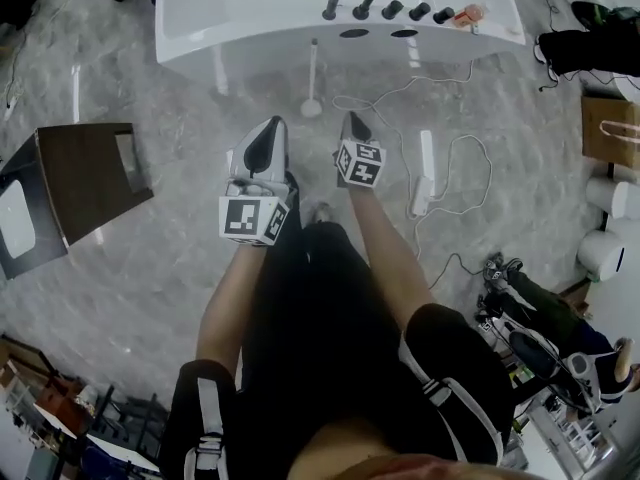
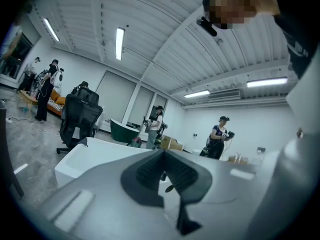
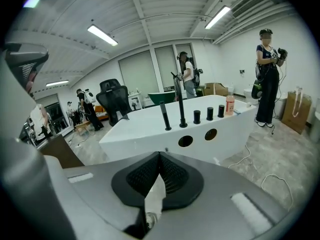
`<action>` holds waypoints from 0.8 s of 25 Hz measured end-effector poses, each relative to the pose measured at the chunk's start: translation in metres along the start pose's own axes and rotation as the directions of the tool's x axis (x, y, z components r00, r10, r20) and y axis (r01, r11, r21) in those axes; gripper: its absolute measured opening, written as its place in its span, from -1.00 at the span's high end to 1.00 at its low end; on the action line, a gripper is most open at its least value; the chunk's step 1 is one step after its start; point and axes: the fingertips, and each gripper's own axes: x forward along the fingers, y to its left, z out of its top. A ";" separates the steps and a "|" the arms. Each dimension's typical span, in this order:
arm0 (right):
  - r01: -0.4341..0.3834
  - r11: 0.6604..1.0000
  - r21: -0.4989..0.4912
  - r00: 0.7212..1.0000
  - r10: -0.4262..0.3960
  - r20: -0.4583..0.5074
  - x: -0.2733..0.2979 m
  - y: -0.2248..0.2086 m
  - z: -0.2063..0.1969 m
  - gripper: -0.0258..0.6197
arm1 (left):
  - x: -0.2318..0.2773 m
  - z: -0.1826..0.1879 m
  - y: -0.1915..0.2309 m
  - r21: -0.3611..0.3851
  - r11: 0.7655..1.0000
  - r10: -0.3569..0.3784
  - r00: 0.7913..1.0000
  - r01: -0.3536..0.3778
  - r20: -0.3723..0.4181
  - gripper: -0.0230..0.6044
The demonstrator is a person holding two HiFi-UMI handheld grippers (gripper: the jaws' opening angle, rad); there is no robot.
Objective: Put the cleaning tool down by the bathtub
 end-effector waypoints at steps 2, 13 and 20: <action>0.001 1.000 0.003 1.000 -0.001 0.017 -0.021 -0.005 0.011 0.92 | -0.005 0.006 -0.014 -0.008 1.000 0.002 1.000 -0.002 0.008 0.90; -0.019 1.000 0.012 0.984 0.016 0.178 -0.151 -0.040 0.069 0.92 | -0.046 0.007 -0.106 -0.004 1.000 -0.029 1.000 0.029 -0.001 0.90; -0.045 0.999 0.005 0.962 0.042 0.269 -0.231 -0.040 0.098 0.92 | -0.077 0.023 -0.138 -0.018 0.999 -0.039 0.999 0.038 -0.010 0.90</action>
